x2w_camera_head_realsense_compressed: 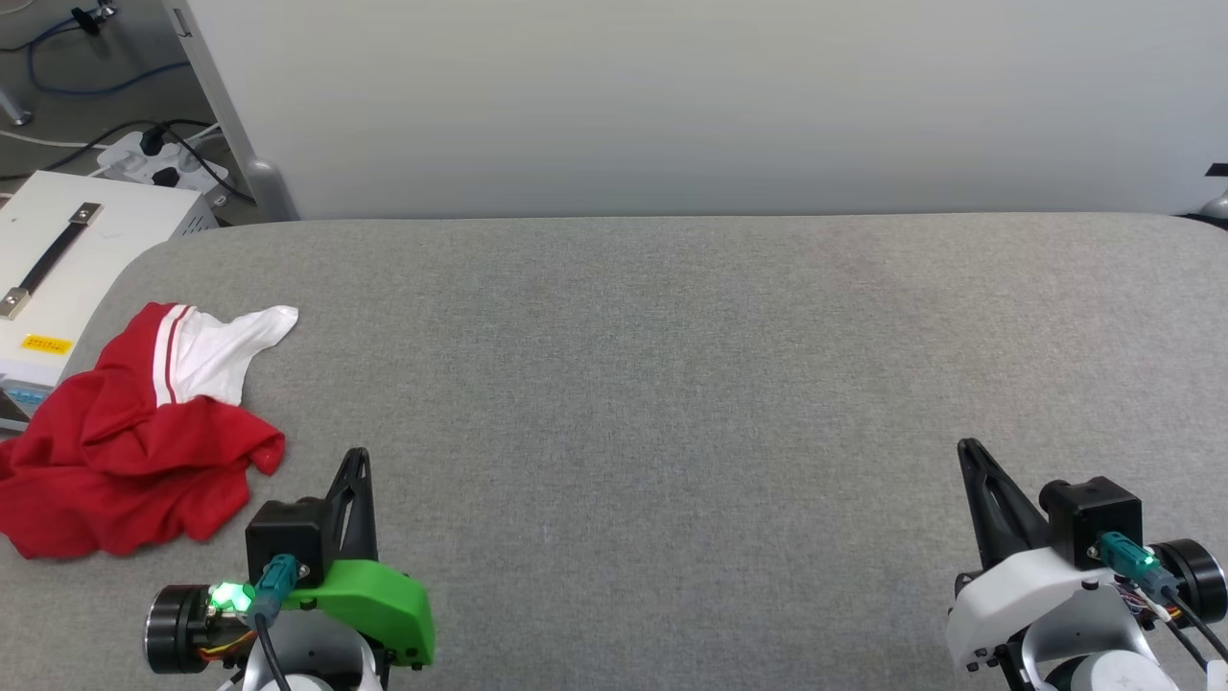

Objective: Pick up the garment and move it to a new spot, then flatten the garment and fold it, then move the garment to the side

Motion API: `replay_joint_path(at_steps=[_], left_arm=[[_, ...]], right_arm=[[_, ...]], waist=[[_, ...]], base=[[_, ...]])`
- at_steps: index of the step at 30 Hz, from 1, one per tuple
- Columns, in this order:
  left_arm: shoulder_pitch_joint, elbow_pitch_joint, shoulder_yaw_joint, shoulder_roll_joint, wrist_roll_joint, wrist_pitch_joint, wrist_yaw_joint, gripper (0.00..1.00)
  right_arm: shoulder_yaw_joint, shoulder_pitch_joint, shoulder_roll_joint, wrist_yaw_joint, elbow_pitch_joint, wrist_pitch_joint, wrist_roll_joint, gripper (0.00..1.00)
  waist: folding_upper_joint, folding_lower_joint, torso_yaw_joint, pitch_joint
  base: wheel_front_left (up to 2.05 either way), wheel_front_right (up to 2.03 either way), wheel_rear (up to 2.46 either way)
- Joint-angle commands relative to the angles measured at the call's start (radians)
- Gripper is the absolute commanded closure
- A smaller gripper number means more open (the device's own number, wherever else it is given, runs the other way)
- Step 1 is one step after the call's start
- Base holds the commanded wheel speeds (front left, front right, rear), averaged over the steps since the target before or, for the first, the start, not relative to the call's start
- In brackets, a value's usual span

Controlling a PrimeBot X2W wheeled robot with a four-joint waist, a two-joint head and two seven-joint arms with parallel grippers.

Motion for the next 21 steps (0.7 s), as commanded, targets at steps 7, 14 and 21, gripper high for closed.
replay_joint_path(at_steps=[7,14,21], left_arm=[[-0.017,-0.002,0.001,-0.005,0.009,-0.001,0.004,1.00],[-0.017,-0.002,0.001,-0.005,0.009,-0.001,0.004,1.00],[0.001,0.000,0.000,0.000,0.000,0.000,0.000,0.00]], right_arm=[[0.001,-0.016,0.000,-0.001,-0.004,0.003,-0.010,1.00],[0.001,-0.016,0.000,-0.001,-0.004,0.003,-0.010,1.00],[0.000,0.000,0.000,0.000,0.000,0.000,0.001,0.00]], waist=[[0.0000,0.0000,0.000,0.000],[0.0000,0.0000,0.000,0.000],[0.0000,0.0000,0.000,0.000]], base=[[0.00,0.00,0.00],[0.00,0.00,0.00],[0.00,0.00,0.00]])
